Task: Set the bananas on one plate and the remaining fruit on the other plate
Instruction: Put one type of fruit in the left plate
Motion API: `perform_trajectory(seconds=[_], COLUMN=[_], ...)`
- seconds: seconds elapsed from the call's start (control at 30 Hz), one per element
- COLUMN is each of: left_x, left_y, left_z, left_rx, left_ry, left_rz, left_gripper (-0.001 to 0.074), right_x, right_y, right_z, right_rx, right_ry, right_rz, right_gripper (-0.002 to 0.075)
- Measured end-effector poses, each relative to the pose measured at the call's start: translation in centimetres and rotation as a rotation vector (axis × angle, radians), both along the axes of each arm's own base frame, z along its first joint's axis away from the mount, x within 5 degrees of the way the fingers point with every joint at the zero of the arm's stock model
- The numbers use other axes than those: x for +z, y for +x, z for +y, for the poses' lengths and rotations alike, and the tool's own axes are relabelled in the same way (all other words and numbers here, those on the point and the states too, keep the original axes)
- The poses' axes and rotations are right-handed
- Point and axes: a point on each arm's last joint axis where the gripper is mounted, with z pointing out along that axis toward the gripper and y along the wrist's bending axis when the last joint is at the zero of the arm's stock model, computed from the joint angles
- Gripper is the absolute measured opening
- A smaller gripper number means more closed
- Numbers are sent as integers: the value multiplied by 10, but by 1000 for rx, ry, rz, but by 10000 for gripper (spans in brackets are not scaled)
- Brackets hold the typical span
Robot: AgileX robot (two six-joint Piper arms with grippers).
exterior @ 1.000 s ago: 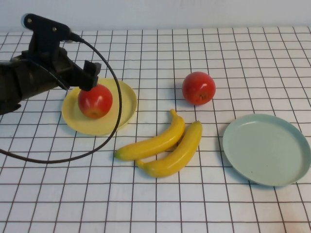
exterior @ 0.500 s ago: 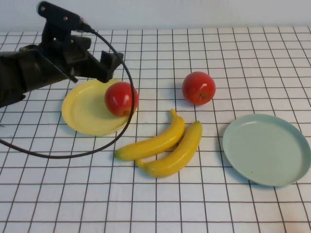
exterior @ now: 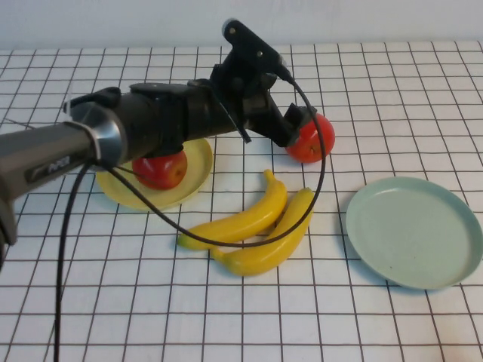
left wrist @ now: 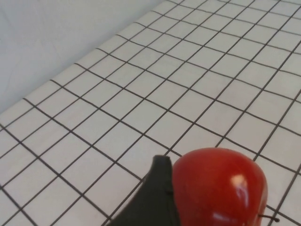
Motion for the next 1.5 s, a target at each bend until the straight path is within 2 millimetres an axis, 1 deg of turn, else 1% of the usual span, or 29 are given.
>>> perform_trajectory(seconds=[0.13, 0.23, 0.37, 0.53, 0.77, 0.9, 1.0, 1.3, 1.5], left_x=[-22, -35, -51, -72, -78, -83, -94, -94, -88], left_y=[19, 28, 34, 35, 38, 42, 43, 44, 48], left_z=[-15, -24, -31, -33, -35, -30, -30, -31, -33], left_rx=[-23, -57, -95, -132, -150, -137, -139, -138, -137], left_ry=[1, -12, -11, 37, 56, 59, 65, 61, 44], left_rz=[12, 21, 32, 24, 3, 9, 29, 28, 19], left_gripper=[668, 668, 668, 668, 668, 669, 669, 669, 669], right_x=[0, 0, 0, 0, 0, 0, 0, 0, 0], right_y=[0, 0, 0, 0, 0, 0, 0, 0, 0], right_z=[0, 0, 0, 0, 0, 0, 0, 0, 0], right_rx=[0, 0, 0, 0, 0, 0, 0, 0, 0], right_ry=[0, 0, 0, 0, 0, 0, 0, 0, 0], right_rz=[0, 0, 0, 0, 0, 0, 0, 0, 0], right_gripper=[-17, -17, -17, -17, -17, -17, -17, -17, -17])
